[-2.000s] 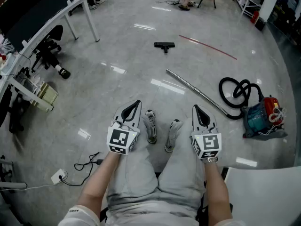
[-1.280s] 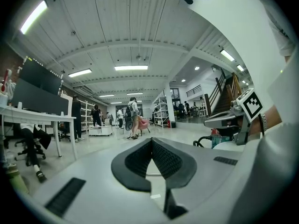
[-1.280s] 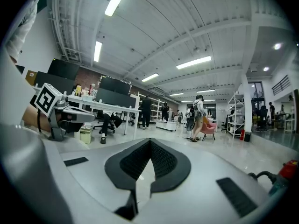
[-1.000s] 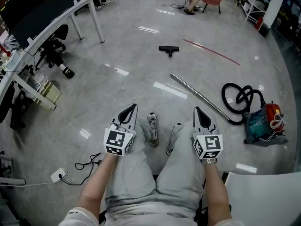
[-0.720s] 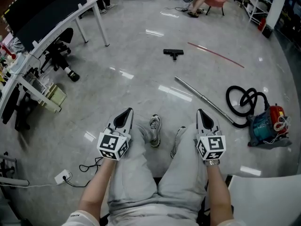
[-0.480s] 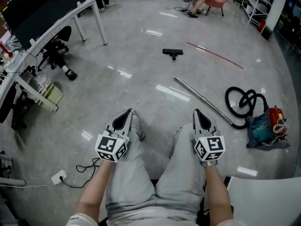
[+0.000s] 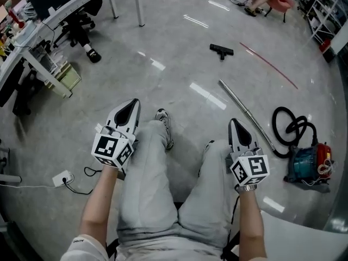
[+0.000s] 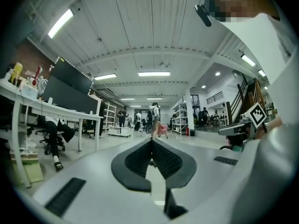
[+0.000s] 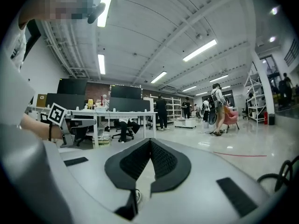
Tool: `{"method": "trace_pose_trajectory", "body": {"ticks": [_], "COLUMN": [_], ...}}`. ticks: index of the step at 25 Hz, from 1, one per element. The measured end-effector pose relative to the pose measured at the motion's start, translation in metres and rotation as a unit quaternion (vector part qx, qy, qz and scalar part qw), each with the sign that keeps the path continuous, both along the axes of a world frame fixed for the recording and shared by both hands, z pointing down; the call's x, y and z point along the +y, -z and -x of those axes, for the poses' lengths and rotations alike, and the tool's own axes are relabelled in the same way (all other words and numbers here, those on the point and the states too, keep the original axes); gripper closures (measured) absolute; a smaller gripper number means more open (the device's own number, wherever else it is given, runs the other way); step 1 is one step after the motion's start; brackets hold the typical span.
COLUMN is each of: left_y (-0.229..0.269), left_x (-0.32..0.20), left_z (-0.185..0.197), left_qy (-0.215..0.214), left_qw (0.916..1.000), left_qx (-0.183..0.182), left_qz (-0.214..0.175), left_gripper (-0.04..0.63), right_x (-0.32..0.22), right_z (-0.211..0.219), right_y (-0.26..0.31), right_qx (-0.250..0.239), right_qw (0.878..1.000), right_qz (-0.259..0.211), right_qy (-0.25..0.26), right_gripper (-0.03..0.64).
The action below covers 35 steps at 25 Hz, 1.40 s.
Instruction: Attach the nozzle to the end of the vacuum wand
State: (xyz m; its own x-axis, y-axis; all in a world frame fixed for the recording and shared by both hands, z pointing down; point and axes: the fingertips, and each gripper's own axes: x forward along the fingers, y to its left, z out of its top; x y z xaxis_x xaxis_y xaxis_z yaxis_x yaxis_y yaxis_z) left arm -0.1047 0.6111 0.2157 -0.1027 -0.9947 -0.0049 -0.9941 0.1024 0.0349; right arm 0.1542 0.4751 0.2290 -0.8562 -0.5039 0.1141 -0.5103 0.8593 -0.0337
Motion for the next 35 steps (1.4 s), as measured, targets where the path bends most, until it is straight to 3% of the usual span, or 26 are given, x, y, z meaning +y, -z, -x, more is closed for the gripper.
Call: {"method": "trace_pose_trajectory", "body": {"ticks": [5,10,20,27,31,35], "left_y": [-0.014,-0.008,0.001,0.029,0.026,0.040], "left_x": [-0.011,-0.018,-0.034,-0.055,-0.086,-0.112], "left_z": [0.029,0.057,0.074,0.103,0.114,0.110], "left_qy": [0.007,0.013,0.030,0.086,0.067,0.039], "left_qw": [0.9998,0.9997,0.9983,0.9906,0.9945,0.9959], "left_qx": [-0.011,-0.021,-0.048,-0.100,-0.079,-0.078], "left_qz": [0.013,0.006,0.011,-0.038,-0.019,-0.025], "left_gripper": [0.586,0.586,0.586,0.586,0.586,0.586], "right_x": [-0.023,-0.046,-0.072,-0.112,-0.128,-0.142], "right_z": [0.006,0.009,0.023,0.025,0.032,0.042], "right_y": [-0.010,-0.020,0.001,0.022,0.017,0.027], "right_qx": [0.029,0.025,0.028,0.012,0.004,-0.021], "right_qw": [0.999,0.998,0.998,0.995,0.996,0.996], "right_qz": [-0.019,-0.006,-0.023,-0.068,-0.050,-0.058], "right_qy": [-0.023,-0.051,-0.055,-0.066,-0.069,-0.057], "right_gripper": [0.615,0.615,0.615,0.615,0.614,0.610]}}
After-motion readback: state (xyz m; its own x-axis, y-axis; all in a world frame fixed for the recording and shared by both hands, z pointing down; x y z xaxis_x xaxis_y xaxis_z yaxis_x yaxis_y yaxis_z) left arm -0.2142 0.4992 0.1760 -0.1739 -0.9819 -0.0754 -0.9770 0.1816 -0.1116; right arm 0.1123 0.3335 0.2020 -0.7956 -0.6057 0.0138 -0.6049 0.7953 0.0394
